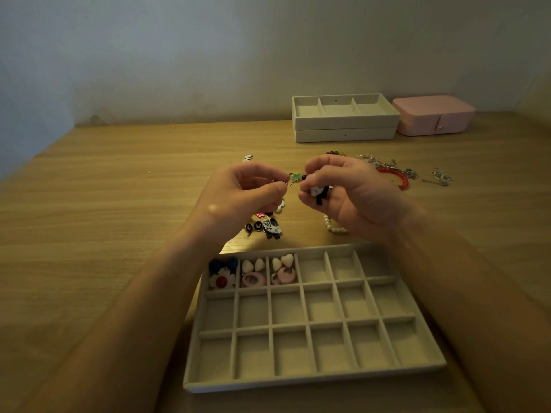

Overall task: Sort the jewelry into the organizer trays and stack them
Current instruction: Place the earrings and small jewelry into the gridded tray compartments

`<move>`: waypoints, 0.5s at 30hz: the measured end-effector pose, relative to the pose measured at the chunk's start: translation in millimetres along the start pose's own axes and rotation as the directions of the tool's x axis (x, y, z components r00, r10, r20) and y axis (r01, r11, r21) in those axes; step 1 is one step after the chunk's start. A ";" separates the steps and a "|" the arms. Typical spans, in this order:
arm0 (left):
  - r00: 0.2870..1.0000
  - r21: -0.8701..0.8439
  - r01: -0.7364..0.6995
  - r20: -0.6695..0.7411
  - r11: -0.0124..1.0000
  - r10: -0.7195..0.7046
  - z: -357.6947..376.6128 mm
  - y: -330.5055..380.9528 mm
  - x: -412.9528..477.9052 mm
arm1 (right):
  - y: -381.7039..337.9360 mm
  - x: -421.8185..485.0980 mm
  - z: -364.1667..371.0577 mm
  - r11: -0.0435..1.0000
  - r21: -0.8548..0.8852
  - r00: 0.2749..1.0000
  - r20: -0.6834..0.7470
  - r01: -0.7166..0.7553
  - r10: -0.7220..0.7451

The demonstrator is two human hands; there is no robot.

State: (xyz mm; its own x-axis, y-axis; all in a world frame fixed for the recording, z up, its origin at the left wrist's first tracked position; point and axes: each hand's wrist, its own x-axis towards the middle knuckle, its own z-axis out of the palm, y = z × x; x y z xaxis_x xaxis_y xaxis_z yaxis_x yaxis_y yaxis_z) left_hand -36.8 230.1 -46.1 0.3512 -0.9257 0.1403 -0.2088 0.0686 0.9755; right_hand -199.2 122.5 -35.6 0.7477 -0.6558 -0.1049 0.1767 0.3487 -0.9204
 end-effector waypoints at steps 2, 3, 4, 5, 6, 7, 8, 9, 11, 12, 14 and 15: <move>1.000 -0.022 0.012 0.008 1.000 -0.012 -0.9 -0.4 0.2 | 1.0 1.1 -2.3 0.997 -0.068 1.000 -0.005 0.030 -0.030; 1.000 -0.034 0.016 0.010 0.999 -0.016 -0.9 -0.4 0.2 | 1.6 1.1 -3.1 0.994 -0.098 0.999 -0.012 0.040 -0.041; 1.000 -0.050 0.020 0.015 0.999 -0.019 -0.9 0.1 -0.1 | 2.1 1.4 -3.9 0.991 -0.123 0.999 -0.019 0.046 -0.049; 1.000 -0.067 0.023 0.021 0.997 -0.022 -0.5 0.2 -0.4 | 2.2 1.1 -4.1 0.989 -0.141 0.998 -0.026 0.047 -0.052; 0.999 -0.083 0.029 0.030 0.996 -0.027 -0.2 0.4 -0.9 | 2.1 0.7 -4.0 0.986 -0.157 0.998 -0.030 0.046 -0.051; 0.999 -0.093 0.035 0.041 0.995 -0.031 0.0 0.2 -1.2 | 2.0 0.2 -3.6 0.984 -0.170 0.998 -0.029 0.044 -0.050; 0.998 -0.098 0.042 0.054 0.994 -0.036 0.2 0.2 -1.5 | 2.1 -0.3 -2.6 0.983 -0.175 0.998 -0.026 0.045 -0.051; 0.997 -0.102 0.047 0.067 0.994 -0.040 0.3 -0.1 -1.6 | 2.5 -1.1 -1.1 0.984 -0.170 0.998 -0.024 0.053 -0.058; 0.995 -0.110 0.057 0.087 0.992 -0.048 0.2 -0.6 -1.6 | 4.0 -2.4 2.1 0.987 -0.142 0.996 -0.031 0.081 -0.086; 0.995 -0.114 0.060 0.091 0.992 -0.049 0.2 -0.7 -1.4 | 4.7 -2.6 3.6 0.987 -0.130 0.994 -0.045 0.095 -0.102; 0.995 -0.115 0.058 0.088 0.992 -0.048 0.2 -0.9 -1.0 | 6.4 -2.3 5.6 0.985 -0.122 0.988 -0.081 0.124 -0.134; 0.995 -0.114 0.057 0.084 0.992 -0.048 0.5 -0.9 -0.9 | 7.3 -1.9 5.8 0.982 -0.130 0.984 -0.095 0.138 -0.151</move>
State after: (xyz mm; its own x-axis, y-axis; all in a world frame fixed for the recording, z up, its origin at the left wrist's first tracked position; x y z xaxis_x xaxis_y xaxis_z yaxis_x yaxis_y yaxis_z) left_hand -37.4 230.7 -47.2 0.2833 -0.9558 0.0789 -0.0832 0.0575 0.9949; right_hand -195.6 130.2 -40.0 0.6479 -0.7617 -0.0001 0.1936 0.1648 -0.9671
